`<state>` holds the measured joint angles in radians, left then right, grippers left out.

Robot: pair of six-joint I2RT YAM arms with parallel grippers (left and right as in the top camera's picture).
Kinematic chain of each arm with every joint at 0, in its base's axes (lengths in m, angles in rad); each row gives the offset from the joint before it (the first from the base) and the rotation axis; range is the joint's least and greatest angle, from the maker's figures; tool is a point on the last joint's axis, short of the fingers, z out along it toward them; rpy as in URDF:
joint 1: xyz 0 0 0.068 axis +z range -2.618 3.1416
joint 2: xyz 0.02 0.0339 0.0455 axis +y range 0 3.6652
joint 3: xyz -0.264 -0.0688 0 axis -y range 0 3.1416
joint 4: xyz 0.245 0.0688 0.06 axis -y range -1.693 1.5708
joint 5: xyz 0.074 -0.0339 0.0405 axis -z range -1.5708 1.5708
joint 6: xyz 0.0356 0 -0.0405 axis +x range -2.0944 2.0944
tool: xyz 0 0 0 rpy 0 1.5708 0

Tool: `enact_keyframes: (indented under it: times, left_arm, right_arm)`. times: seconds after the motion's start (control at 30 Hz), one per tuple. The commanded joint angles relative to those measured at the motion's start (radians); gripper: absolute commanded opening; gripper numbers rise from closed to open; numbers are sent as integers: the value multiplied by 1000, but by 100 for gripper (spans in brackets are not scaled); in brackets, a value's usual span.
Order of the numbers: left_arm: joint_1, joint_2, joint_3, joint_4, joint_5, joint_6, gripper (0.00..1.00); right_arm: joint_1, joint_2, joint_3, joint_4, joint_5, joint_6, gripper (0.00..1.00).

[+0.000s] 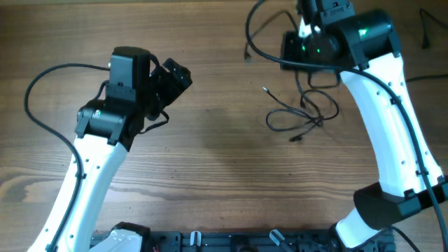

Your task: Untangle cables

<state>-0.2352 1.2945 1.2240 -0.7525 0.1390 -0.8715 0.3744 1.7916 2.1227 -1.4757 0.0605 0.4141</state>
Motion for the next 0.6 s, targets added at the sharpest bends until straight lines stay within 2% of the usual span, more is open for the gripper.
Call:
enact_keyframes:
  times: [0.0,0.07,0.17,0.27,0.33,0.37,0.43,0.57]
  left_arm:
    - [2,15,5,-3,40,31,93]
    - [2,15,5,-3,54,35,90]
    - [-34,23,5,18,240,230,86]
    - [-133,50,5,-8,317,401,79]
    - [-222,84,2,-22,317,429,77]
    - [-298,126,-3,0,308,447,77]
    - [-364,192,-12,64,283,446,77]
    - [-423,356,-12,241,283,501,85]
  right_arm:
    - [-2,79,23,-134,50,-27,4]
    - [-2,87,14,-130,9,-28,4]
    - [-15,84,49,-95,-6,-26,4]
    - [-58,84,52,-59,-96,-82,4]
    - [-125,85,52,-53,-163,-128,4]
    - [-172,85,52,-48,-203,-152,4]
    - [-229,85,52,-42,-283,-195,4]
    - [-285,85,52,-32,-346,-243,4]
